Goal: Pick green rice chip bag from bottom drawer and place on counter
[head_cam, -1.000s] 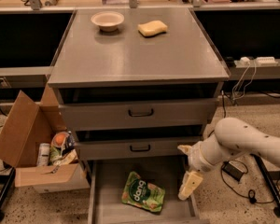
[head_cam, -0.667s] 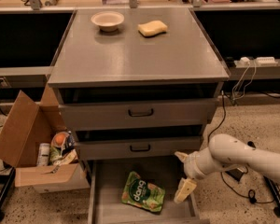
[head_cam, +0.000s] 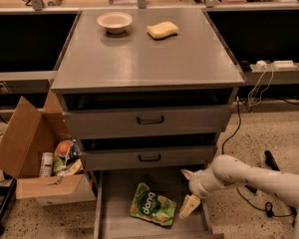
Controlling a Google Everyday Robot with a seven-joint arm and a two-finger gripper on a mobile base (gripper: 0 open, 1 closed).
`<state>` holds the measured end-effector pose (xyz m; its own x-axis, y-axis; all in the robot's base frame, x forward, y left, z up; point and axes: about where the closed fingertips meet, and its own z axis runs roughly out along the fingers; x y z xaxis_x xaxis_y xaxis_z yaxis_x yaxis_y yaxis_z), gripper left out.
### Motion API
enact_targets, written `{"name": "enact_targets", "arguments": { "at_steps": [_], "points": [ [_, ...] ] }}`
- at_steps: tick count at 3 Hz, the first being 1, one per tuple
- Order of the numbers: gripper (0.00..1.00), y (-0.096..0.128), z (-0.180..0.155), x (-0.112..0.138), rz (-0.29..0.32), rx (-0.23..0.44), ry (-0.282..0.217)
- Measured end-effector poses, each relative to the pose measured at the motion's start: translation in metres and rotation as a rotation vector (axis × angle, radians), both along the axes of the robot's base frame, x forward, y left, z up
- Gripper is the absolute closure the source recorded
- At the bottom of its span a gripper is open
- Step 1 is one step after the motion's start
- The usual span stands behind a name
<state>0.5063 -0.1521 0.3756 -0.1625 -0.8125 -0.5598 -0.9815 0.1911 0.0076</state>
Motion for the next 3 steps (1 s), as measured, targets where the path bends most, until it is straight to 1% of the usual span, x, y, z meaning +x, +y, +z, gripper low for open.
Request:
{"name": "enact_targets", "arguments": {
  "at_steps": [1,3],
  "points": [
    [0.00,0.007,-0.056,0.013,-0.019,0.009,0.043],
    [0.00,0.025,-0.129,0.032,-0.024,-0.049,0.118]
  ]
}}
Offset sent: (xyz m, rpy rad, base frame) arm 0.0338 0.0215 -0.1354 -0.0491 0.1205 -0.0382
